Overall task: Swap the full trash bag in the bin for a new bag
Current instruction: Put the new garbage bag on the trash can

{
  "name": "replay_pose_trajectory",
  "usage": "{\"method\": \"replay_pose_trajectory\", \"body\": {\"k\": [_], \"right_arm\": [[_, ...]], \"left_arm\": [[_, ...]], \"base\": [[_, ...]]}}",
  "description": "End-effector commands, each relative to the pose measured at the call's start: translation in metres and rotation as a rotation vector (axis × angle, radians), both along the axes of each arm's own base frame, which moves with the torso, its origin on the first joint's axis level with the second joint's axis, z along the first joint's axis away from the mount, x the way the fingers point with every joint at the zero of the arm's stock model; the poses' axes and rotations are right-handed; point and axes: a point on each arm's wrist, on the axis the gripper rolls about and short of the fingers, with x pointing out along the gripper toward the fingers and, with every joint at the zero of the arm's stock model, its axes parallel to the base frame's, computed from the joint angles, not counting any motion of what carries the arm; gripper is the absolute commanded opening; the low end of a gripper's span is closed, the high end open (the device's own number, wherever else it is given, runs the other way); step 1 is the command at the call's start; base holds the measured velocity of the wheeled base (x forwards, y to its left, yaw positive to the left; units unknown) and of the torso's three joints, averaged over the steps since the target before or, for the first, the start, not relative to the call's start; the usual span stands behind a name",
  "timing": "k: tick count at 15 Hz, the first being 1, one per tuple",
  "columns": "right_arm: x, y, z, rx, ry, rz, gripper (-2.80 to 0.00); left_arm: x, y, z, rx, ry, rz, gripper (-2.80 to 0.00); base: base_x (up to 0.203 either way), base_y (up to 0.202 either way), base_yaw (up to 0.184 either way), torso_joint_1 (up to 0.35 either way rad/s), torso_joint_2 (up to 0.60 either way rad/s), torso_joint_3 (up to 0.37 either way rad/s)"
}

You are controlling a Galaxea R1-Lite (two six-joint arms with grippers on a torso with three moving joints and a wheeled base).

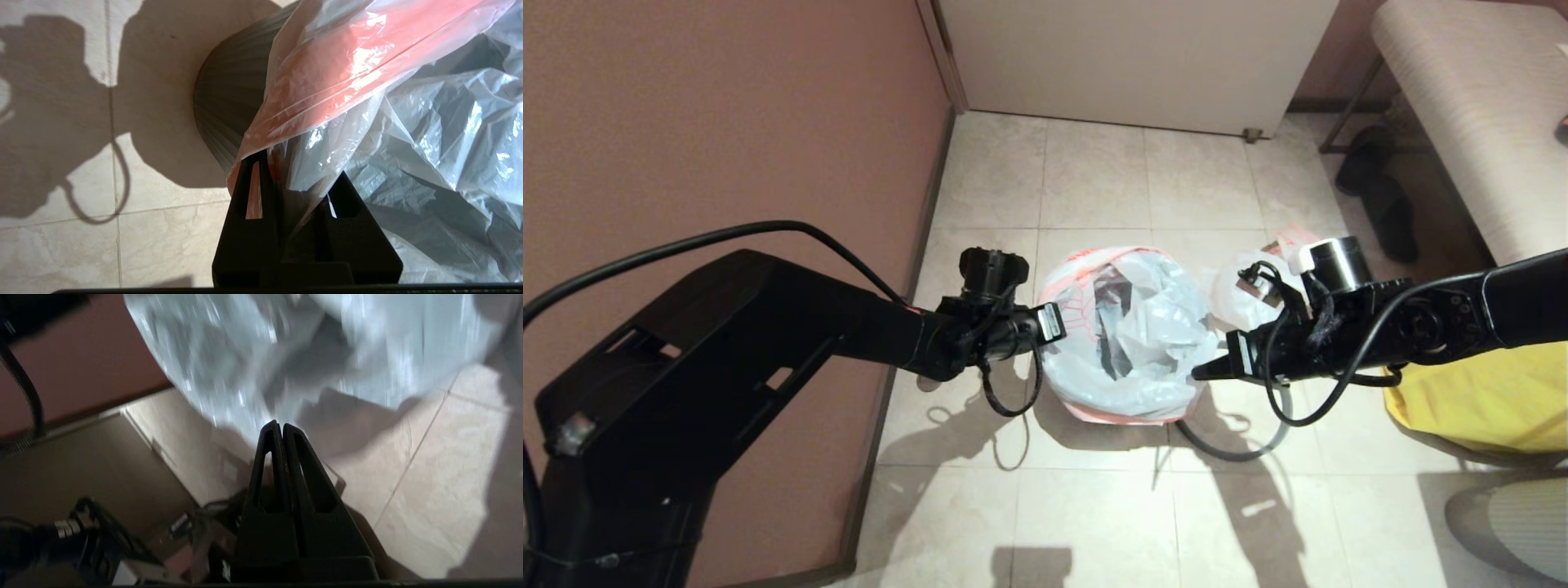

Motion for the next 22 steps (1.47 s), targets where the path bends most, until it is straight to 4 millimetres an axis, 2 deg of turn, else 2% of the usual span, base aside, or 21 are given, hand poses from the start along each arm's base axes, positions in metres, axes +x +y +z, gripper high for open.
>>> {"method": "replay_pose_trajectory", "body": {"k": [1,3,6,7,11,17,19,22], "right_arm": [[0.0,0.006,0.016,0.034,-0.077,-0.047,-2.8],[0.004,0.012,0.013,0.06,-0.097,-0.107,-2.8],[0.002,0.017,-0.004,0.035,-0.051,-0.128,-2.8],[0.003,0.017,-0.005,0.034,-0.055,-0.132,-2.8],[0.009,0.023,0.0,0.043,-0.125,-0.165,-2.8],[0.014,0.025,-0.005,0.03,-0.15,-0.197,-2.8],[0.018,0.025,-0.005,0.03,-0.152,-0.202,-2.8],[0.019,0.026,-0.003,0.029,-0.164,-0.208,-2.8]], "left_arm": [[-0.007,-0.005,-0.005,0.034,0.008,-0.03,-2.8],[-0.001,0.003,-0.014,0.108,-0.007,-0.04,-2.8],[0.017,0.015,-0.03,0.143,-0.023,0.036,-2.8],[0.017,0.015,-0.029,0.141,-0.03,0.041,0.0],[0.014,0.012,-0.03,0.116,-0.076,0.041,0.0],[-0.008,0.013,0.022,0.019,-0.201,0.032,0.0],[-0.019,0.005,0.026,0.023,-0.201,0.008,0.0],[-0.021,0.006,0.032,0.036,-0.223,0.008,0.0]], "base": [[0.0,0.0,0.0,0.0,0.0,0.0],[0.0,0.0,0.0,0.0,0.0,0.0],[0.0,0.0,0.0,0.0,0.0,0.0],[0.0,0.0,0.0,0.0,0.0,0.0],[0.0,0.0,0.0,0.0,0.0,0.0],[0.0,0.0,0.0,0.0,0.0,0.0],[0.0,0.0,0.0,0.0,0.0,0.0],[0.0,0.0,0.0,0.0,0.0,0.0]]}}
